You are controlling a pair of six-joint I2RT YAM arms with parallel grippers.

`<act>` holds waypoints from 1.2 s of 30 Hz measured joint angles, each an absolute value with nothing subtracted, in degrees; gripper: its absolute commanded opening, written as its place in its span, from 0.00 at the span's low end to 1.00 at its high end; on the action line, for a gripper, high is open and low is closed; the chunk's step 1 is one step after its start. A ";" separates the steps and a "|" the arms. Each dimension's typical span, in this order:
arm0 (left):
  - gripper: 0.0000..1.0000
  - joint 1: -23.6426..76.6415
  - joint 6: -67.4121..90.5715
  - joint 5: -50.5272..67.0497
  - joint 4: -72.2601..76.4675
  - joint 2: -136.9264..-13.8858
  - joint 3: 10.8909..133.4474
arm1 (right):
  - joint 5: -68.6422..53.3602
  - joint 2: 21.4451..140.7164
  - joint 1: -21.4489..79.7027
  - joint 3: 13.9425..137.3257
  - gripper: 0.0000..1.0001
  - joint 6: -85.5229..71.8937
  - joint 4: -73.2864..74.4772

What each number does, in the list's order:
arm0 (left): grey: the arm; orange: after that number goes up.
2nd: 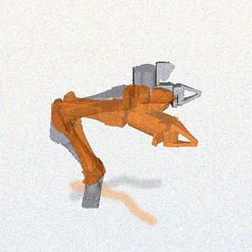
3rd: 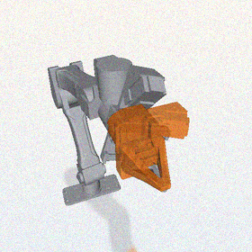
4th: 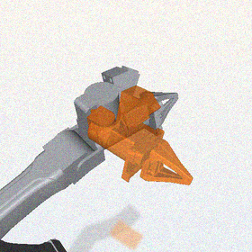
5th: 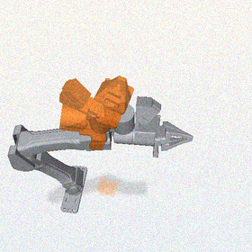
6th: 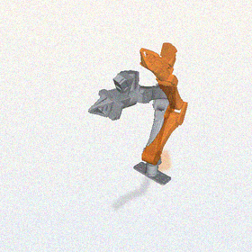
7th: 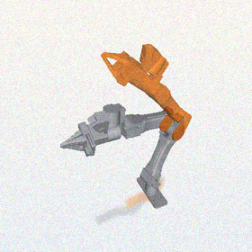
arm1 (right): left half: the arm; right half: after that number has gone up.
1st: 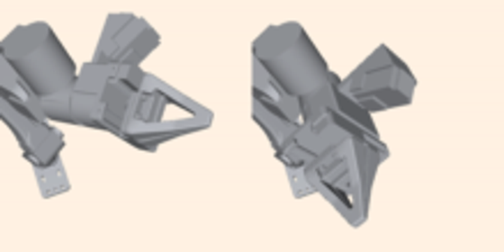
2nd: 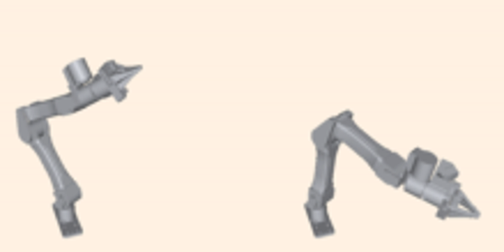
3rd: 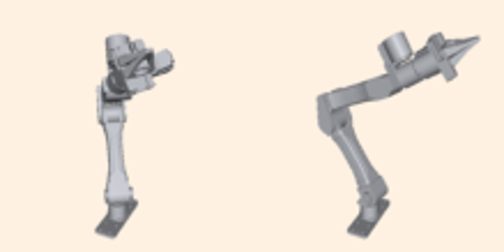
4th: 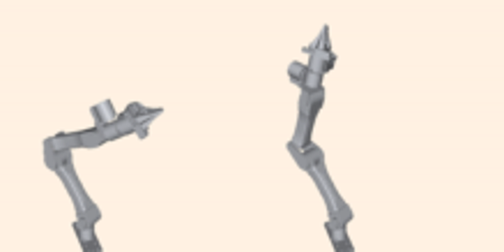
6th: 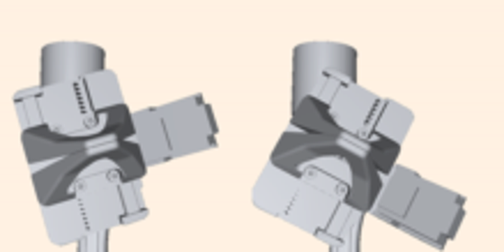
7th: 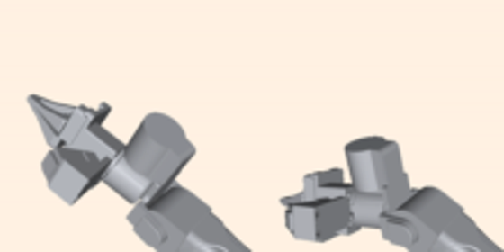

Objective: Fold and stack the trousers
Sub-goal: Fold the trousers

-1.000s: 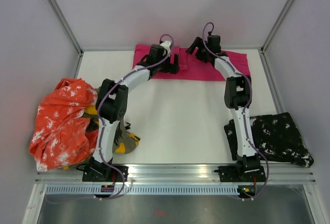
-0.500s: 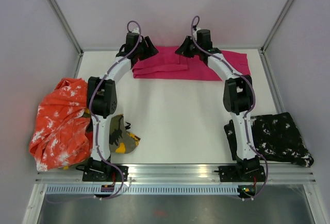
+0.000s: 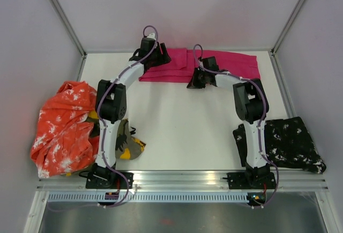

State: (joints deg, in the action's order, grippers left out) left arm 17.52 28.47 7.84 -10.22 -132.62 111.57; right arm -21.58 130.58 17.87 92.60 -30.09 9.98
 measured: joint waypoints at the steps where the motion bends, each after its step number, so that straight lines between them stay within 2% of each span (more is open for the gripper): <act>1: 0.73 18.09 27.35 6.39 -10.52 -132.62 111.63 | -21.15 130.32 17.80 92.51 0.00 -29.82 10.13; 4: 0.74 20.51 23.75 2.28 -10.96 -133.62 113.08 | -20.53 129.91 17.67 92.49 0.01 -29.45 10.90; 11: 0.74 25.91 16.45 -1.21 -12.43 -140.97 121.08 | -20.10 123.79 17.04 93.65 0.09 -28.84 14.37; 17: 0.75 28.32 10.39 -4.27 -14.15 -147.57 128.90 | -19.55 112.75 13.72 95.90 0.24 -29.30 13.69; 22: 0.75 29.19 7.62 -7.05 -14.76 -148.92 131.44 | -18.55 102.54 7.11 94.24 0.32 -29.39 13.32; 27: 0.73 29.28 4.95 -7.05 -16.49 -149.16 133.40 | -16.21 95.33 1.87 91.35 0.33 -29.26 13.41; 36: 0.70 29.28 0.01 -3.66 -20.32 -151.37 138.80 | -14.87 92.82 -1.08 90.30 0.34 -28.80 15.42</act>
State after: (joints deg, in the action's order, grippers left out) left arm 29.28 0.01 -3.66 -20.32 -151.37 138.80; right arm -14.87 92.82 -1.08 90.30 -28.80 15.42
